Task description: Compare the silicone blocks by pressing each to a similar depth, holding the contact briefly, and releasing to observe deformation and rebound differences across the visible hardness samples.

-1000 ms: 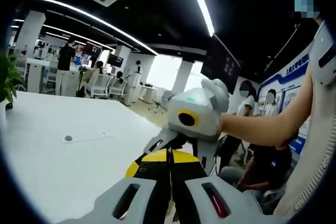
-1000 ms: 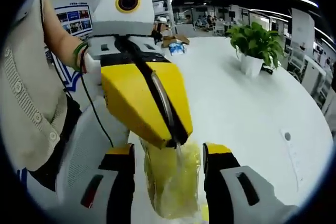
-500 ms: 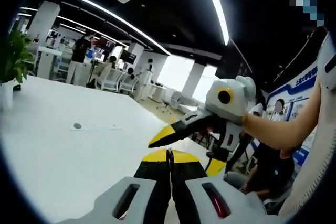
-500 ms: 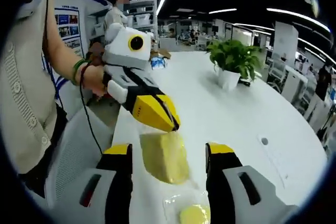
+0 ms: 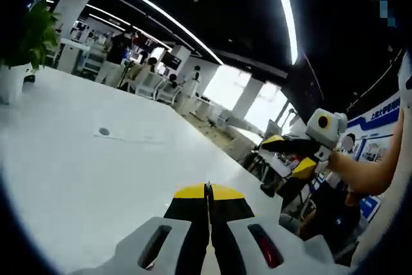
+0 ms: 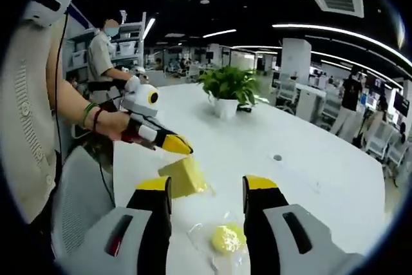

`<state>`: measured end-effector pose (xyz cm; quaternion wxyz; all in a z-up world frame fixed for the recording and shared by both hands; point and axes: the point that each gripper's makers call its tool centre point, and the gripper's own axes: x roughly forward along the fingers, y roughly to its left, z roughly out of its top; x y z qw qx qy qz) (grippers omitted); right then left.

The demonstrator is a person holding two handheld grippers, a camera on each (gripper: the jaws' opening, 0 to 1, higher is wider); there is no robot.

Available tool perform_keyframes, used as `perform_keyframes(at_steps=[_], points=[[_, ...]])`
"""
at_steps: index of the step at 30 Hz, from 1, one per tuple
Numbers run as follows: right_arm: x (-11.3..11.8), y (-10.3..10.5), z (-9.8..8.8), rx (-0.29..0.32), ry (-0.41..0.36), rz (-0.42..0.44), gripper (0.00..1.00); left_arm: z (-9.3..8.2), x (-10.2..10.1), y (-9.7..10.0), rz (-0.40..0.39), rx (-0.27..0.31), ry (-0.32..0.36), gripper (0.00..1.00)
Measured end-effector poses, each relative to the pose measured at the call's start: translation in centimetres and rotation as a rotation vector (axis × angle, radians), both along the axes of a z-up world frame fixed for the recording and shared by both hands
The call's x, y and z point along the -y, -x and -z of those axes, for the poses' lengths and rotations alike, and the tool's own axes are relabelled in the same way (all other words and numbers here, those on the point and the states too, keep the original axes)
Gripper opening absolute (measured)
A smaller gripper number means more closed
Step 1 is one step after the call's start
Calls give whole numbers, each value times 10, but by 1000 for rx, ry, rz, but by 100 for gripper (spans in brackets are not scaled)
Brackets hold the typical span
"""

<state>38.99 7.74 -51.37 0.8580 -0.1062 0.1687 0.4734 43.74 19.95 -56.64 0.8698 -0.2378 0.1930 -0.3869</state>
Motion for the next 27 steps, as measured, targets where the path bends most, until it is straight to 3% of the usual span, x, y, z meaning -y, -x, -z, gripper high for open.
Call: perform_keyframes(at_steps=[3,11,13,27], points=[[11,6,5,-8,-3,34,37,12,-6,-7,-24,-27,14,0],[30,23,30,-104,-1,119,41,41,-14,-27,-82,-104,61,0],[33,26,36,-123,4,131,40,49,-20,-35,-112,-139,100,0],[47,24,53,-174,32,174,37,97,-61,-61,-240,-215,60,0]])
